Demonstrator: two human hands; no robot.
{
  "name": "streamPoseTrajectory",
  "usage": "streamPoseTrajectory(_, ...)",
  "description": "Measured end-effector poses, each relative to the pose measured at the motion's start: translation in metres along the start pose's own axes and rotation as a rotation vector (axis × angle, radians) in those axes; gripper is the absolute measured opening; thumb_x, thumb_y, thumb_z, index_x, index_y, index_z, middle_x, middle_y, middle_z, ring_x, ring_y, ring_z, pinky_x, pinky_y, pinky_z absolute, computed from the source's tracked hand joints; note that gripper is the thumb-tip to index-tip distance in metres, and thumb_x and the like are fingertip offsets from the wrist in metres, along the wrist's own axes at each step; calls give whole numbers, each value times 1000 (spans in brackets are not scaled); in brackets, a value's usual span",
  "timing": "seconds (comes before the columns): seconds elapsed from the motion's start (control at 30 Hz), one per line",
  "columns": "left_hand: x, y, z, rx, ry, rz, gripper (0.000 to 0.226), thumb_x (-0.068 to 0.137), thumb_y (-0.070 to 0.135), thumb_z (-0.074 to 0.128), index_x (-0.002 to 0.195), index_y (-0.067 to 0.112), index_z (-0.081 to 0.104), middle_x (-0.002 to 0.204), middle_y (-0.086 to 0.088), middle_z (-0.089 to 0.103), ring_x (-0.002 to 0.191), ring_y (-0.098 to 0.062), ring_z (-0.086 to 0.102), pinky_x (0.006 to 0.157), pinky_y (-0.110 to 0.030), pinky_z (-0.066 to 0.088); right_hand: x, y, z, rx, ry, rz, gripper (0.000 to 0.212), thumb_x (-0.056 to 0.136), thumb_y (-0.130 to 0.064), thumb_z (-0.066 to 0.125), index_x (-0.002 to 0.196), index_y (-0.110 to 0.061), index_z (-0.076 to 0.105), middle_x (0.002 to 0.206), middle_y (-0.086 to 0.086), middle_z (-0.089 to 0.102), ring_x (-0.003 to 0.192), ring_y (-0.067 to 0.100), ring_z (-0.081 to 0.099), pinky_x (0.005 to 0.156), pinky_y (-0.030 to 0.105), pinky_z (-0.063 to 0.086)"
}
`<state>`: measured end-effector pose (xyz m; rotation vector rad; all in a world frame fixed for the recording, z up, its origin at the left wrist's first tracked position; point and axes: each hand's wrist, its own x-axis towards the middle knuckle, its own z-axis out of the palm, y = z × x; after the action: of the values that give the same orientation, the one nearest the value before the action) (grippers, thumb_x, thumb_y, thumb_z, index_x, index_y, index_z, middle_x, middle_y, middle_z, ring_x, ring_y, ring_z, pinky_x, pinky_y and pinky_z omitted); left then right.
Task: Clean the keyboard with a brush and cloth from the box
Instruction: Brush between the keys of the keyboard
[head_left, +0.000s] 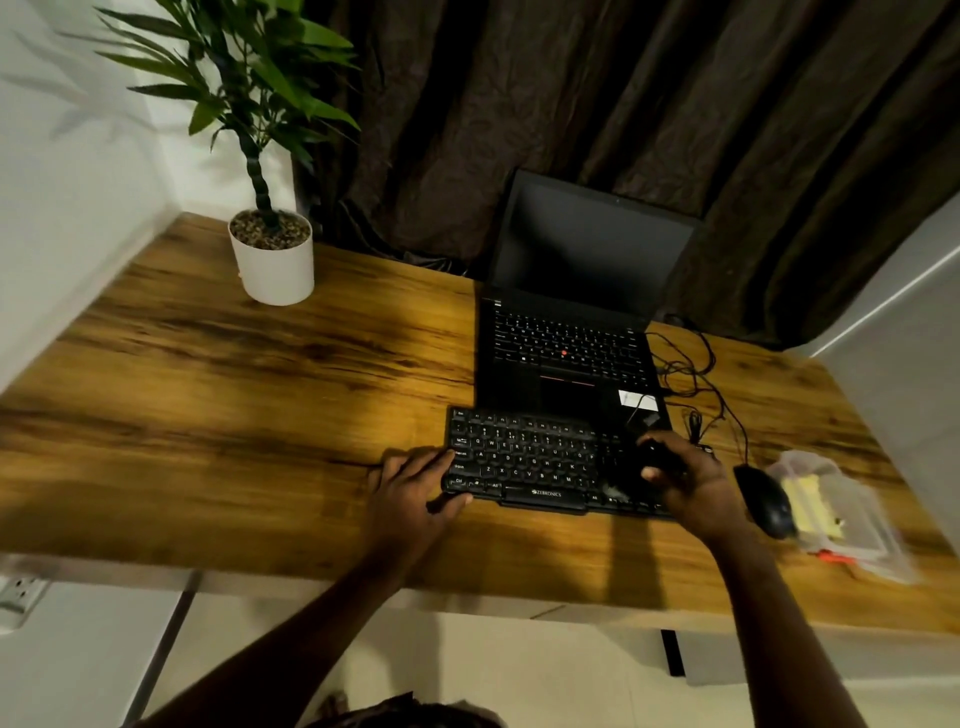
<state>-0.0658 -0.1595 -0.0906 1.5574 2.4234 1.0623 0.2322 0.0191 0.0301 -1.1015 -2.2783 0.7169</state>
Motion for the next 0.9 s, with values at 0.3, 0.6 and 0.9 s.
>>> streamPoseTrajectory(0.3,0,-1,2,18,-6,-11,64,77,69,54,129,33,63,127,13,64,110,-17,49,88,-38,40,-12,19,-4,-82,18,69,53,85,8,70,121,-29,57,114,11,64,107,33,64,77,4,49)
streamPoseTrajectory(0.6,0,-1,3,21,-7,0,62,77,65,62,131,33,62,130,14,62,112,-16,49,89,-37,40,-27,23,-21,-118,52,148,62,85,5,71,118,-46,54,112,17,68,105,32,66,82,40,56)
streamPoseTrajectory(0.9,0,-2,2,42,-6,12,64,79,68,52,131,32,62,129,11,63,111,-18,51,88,-37,39,-20,-4,15,-56,-25,69,44,89,1,68,130,-12,59,121,11,65,111,25,64,84,37,61)
